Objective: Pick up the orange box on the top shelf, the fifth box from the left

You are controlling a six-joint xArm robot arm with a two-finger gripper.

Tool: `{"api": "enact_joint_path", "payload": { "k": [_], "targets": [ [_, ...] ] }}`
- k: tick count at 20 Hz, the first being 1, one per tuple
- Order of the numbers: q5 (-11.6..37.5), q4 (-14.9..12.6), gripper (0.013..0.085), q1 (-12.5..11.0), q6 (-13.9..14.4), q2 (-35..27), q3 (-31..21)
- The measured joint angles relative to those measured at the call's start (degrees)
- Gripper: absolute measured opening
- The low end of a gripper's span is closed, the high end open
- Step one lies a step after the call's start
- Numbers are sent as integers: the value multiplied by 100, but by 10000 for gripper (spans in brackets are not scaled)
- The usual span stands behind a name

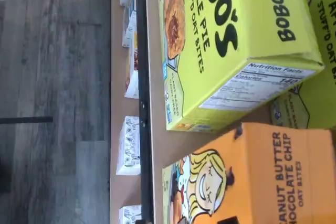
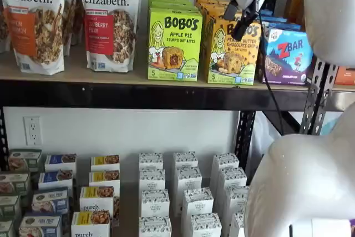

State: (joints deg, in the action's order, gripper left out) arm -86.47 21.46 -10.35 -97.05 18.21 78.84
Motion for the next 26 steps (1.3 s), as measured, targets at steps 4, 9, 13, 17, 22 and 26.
{"api": "enact_joint_path", "payload": {
  "k": [4, 9, 13, 17, 22, 26],
  "targets": [
    [-55, 156, 850, -48, -7, -33, 48],
    [-123, 415, 850, -151, 3, -6, 172],
    [-64, 400, 850, -138, 35, 15, 224],
    [87, 246, 850, -93, 25, 11, 193],
    [243, 110, 850, -68, -20, -16, 125],
    [254, -2, 850, -40, -33, -57, 114]
  ]
}}
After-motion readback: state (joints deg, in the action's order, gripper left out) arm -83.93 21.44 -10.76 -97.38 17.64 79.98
